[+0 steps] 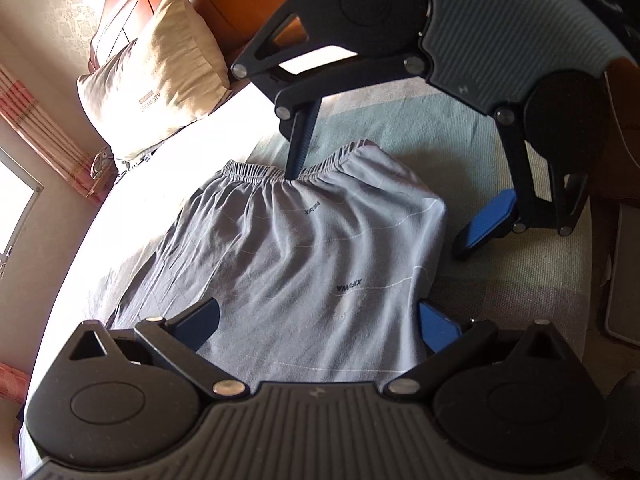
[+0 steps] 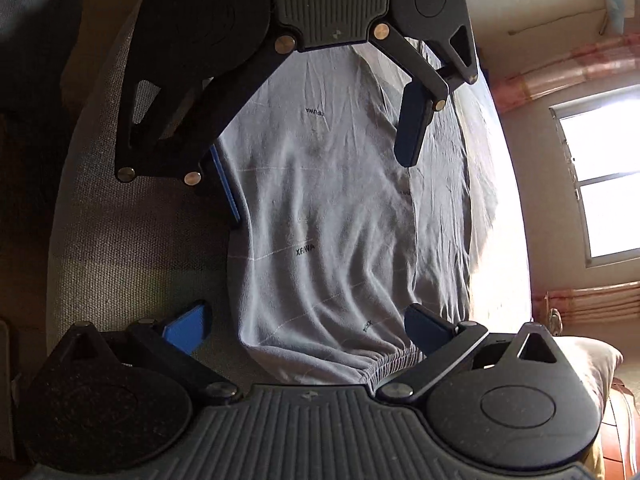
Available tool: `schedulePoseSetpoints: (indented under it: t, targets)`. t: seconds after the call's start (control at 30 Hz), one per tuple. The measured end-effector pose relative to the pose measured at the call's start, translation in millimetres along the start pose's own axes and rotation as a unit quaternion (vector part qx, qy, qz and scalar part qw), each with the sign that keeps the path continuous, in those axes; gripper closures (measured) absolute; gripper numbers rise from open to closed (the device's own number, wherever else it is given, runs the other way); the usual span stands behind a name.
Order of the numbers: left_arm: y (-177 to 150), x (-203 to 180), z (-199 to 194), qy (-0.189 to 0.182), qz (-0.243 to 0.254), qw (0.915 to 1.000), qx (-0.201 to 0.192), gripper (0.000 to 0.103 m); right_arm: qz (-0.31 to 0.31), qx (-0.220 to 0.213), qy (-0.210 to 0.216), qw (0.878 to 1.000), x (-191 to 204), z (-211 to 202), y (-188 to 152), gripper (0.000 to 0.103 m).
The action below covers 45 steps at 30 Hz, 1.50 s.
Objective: Fold clothes
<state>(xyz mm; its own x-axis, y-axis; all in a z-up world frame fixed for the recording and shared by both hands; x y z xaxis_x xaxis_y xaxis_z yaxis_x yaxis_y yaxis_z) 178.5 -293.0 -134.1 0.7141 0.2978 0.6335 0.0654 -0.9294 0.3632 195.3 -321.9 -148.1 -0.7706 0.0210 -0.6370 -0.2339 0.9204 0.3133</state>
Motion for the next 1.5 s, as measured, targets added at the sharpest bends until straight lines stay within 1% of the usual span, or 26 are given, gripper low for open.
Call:
schedulePoseSetpoints:
  t: [0.1, 0.17, 0.4, 0.5, 0.6, 0.7, 0.8, 0.9, 1.07, 1.13, 1.2, 1.37, 1.5]
  targets:
    - [-1.4, 4.2, -2.1, 0.01, -0.005, 0.9999, -0.001, 0.001, -0.018, -0.011, -0.027, 0.999, 5.5, 6.8, 10.7, 0.0]
    - [-2.7, 6.4, -3.3, 0.014, -0.007, 0.9999, -0.002, 0.001, -0.022, -0.006, -0.045, 0.999, 3.1, 8.7, 6.3, 0.0]
    - [-5.5, -8.6, -6.0, -0.011, 0.022, 0.9996, -0.015, 0.001, -0.032, 0.014, -0.101, 0.994, -7.5, 14.2, -10.5, 0.0]
    - [2.9, -15.8, 2.0, -0.015, 0.033, 0.9993, -0.012, 0.001, -0.031, 0.015, -0.108, 0.994, -10.5, 17.9, -7.6, 0.0]
    - [11.9, -16.4, 10.9, -0.01, 0.034, 0.9993, -0.007, 0.0, -0.026, -0.004, -0.1, 0.995, -10.3, 23.3, 9.1, 0.0]
    - [14.7, -16.3, 14.9, -0.008, 0.048, 0.9988, -0.005, 0.0, -0.03, -0.014, -0.098, 0.995, -11.5, 26.5, 10.8, 0.0]
    - [14.0, -19.2, 11.5, -0.005, 0.077, 0.9969, -0.01, 0.001, -0.015, -0.002, -0.103, 0.995, -21.4, 27.0, 4.0, 0.0]
    - [8.6, -25.4, 5.5, 0.007, 0.107, 0.994, -0.018, 0.001, -0.004, 0.015, -0.123, 0.992, -33.3, 29.4, -4.7, 0.0]
    - [10.5, -30.7, 6.0, 0.021, 0.121, 0.9924, -0.008, 0.0, 0.024, 0.032, -0.14, 0.989, -52.3, 31.2, -15.8, 0.0]
    - [15.3, -30.9, 8.8, 0.024, 0.117, 0.9928, -0.005, 0.001, 0.035, 0.036, -0.143, 0.988, -58.9, 32.3, -19.9, 0.0]
    - [21.3, -29.0, 13.2, 0.022, 0.107, 0.9941, -0.004, 0.001, 0.032, 0.037, -0.14, 0.989, -56.3, 33.5, -17.9, 0.0]
    - [27.0, -20.3, 24.0, 0.022, 0.086, 0.9961, 0.001, 0.0, 0.006, 0.028, -0.127, 0.992, -53.5, 39.3, -17.3, 0.0]
    - [29.1, -19.2, 25.5, 0.031, 0.088, 0.9957, 0.003, 0.0, -0.005, 0.022, -0.125, 0.992, -55.6, 43.9, -15.4, 0.0]
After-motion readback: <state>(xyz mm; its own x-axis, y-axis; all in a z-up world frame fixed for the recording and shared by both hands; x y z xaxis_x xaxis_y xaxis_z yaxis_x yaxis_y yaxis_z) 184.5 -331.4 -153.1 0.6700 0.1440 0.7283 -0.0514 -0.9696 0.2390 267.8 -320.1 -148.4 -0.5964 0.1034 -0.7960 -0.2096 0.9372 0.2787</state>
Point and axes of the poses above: each gripper's, at about its wrist camera, not at the fingertips, and z roughly the way its jaws point, x to its left, y to its top, the point moved 7 cm from there along z, roughly the way its jaws point, and after that the axes turned 14 degrees about z, right-handed, at the moved point
